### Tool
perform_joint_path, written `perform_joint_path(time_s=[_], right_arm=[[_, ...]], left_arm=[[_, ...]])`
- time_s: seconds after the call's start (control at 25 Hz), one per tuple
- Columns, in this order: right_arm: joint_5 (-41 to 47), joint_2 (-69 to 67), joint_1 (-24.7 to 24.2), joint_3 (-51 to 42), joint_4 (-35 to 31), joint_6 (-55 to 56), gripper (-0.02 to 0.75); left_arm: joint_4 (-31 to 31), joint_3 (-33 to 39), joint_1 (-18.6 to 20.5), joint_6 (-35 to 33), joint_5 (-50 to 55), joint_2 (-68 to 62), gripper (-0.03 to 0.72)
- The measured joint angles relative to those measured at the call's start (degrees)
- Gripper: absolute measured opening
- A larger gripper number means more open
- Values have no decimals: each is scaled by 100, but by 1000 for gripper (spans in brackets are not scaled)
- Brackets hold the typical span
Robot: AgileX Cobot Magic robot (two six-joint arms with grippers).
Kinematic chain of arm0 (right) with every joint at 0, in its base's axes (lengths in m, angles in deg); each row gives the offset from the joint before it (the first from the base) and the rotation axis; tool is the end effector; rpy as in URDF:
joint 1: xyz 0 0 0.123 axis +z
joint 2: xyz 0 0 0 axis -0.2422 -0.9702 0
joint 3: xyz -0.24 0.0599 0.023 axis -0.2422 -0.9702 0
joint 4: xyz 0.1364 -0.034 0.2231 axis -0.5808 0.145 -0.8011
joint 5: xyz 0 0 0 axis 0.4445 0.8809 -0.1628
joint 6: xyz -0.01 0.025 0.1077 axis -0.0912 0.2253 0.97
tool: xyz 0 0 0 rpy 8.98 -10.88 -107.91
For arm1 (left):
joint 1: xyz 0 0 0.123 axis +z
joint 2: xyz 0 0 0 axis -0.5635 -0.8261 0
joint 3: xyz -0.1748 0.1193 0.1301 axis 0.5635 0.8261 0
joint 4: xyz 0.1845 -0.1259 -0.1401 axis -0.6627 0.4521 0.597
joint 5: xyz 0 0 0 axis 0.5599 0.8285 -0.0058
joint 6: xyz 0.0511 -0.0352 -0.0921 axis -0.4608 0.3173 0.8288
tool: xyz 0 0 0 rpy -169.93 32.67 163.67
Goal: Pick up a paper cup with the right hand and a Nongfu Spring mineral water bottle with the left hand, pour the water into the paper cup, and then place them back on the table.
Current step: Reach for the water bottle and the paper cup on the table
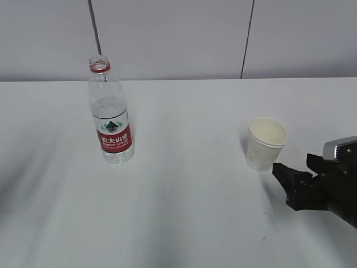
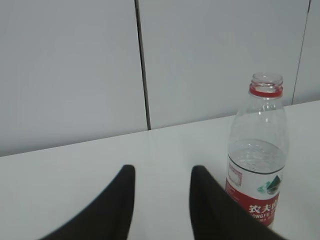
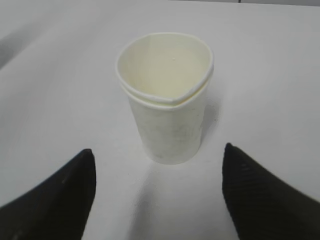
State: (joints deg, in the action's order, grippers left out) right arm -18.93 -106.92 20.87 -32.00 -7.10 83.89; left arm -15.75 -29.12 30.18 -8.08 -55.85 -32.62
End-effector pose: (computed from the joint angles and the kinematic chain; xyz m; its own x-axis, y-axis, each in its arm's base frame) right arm 0.2339 0.0435 0.0533 -0.3477 -0.0578 -0.9358 -0.2510 0.9674 0.0335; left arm 0.2138 -0.0329 0.1843 -0.0567 0.1049 -0.9929 0.2344 0.9681 0.0889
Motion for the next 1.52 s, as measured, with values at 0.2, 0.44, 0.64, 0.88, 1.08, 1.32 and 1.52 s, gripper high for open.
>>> perform_joint_path(time_s=[0.2,0.44,0.64,0.88,1.08,1.32,1.52], right_arm=[[-23,-35,0,0,-82,0,588],[-36,-329,0,0,3,0,588],[-36,-565,0,120,50,157,590],[-55,-826,0,449,98,248,615],[-55,-1015,0,753,111,270,617],[-55,-1326,0,1200,115,278,617],[-55,-1611,0,1524,124,278,617]], left_arm=[[0,0,0,0,0,0,239],[0,0,0,0,0,0,239],[0,0,0,0,0,0,239],[0,0,0,0,0,0,239],[0,0,0,0,0,0,239],[0,0,0,0,0,0,239],[0,0,0,0,0,0,239]])
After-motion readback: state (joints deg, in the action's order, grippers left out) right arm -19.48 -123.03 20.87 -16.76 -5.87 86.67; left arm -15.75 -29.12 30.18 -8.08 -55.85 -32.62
